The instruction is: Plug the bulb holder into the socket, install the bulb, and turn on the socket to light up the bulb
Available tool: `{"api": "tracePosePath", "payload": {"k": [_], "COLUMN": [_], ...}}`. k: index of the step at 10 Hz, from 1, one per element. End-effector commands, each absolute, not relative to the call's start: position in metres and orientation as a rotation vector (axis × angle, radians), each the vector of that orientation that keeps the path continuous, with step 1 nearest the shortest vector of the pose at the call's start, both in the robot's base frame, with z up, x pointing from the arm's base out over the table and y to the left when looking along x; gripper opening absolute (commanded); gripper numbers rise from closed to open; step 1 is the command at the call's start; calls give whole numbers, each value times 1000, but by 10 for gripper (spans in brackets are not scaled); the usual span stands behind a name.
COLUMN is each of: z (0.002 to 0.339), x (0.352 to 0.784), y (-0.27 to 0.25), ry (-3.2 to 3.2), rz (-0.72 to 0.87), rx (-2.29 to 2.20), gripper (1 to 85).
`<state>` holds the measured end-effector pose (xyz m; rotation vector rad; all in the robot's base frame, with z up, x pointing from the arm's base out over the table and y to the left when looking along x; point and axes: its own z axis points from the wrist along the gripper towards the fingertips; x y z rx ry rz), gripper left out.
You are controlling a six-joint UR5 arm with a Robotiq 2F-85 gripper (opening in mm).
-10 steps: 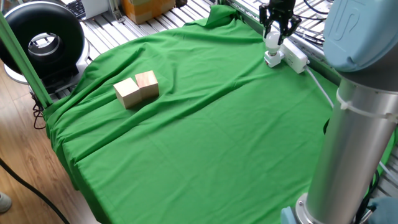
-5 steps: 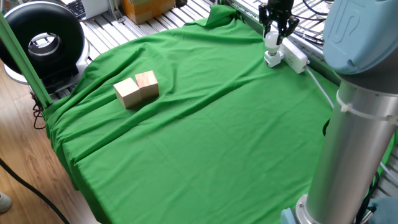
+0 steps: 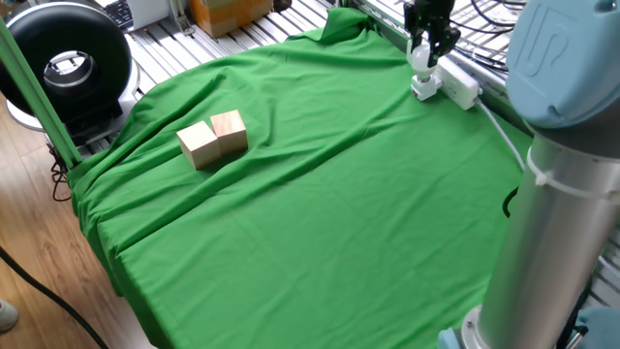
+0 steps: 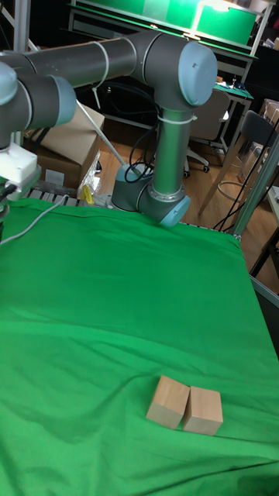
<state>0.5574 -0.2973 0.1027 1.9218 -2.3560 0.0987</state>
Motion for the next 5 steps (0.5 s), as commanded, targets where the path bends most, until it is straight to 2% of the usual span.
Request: {"api": "tracePosePath", "payload": {"k": [1, 5], "z": [108, 109], "x": [560, 566], "y": [-294, -295], "ry": [-2464, -2570], "rz": [164, 205], "rx": [1762, 1640], "gripper": [10, 10]}}
